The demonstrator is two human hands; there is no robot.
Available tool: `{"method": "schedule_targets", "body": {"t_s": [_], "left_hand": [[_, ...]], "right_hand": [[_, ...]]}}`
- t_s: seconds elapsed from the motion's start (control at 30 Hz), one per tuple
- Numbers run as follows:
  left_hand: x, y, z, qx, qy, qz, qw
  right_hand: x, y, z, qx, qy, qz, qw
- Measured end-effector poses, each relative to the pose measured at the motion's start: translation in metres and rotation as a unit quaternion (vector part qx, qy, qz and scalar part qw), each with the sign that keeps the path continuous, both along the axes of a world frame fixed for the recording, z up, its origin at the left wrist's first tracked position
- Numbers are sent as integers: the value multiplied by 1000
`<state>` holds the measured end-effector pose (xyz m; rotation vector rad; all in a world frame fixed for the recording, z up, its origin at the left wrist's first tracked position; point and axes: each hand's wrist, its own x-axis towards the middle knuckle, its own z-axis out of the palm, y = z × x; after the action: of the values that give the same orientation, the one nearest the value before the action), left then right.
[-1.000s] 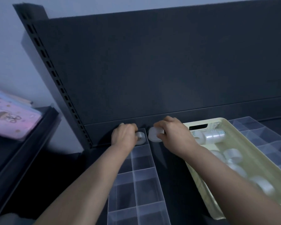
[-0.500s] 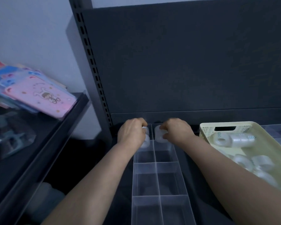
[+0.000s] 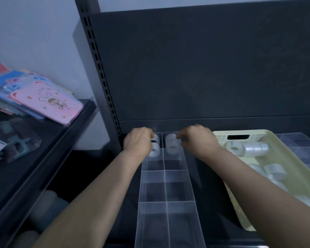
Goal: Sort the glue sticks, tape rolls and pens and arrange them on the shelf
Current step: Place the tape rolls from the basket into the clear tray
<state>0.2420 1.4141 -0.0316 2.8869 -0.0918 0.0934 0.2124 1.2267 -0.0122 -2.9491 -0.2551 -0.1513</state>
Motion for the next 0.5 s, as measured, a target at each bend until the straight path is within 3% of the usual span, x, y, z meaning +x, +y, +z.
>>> {"method": "schedule_targets", "body": {"t_s": [0.17, 0.27, 0.5], "left_hand": [[6, -5, 6, 78, 50, -26, 995], [15, -8, 8, 65, 94, -14, 993], [26, -11, 6, 78, 87, -11, 993]], "right_hand": [[-17, 11, -5, 11, 40, 35, 999], [-18, 13, -10, 0, 54, 30, 998], [-18, 11, -30, 7, 92, 19, 996]]}}
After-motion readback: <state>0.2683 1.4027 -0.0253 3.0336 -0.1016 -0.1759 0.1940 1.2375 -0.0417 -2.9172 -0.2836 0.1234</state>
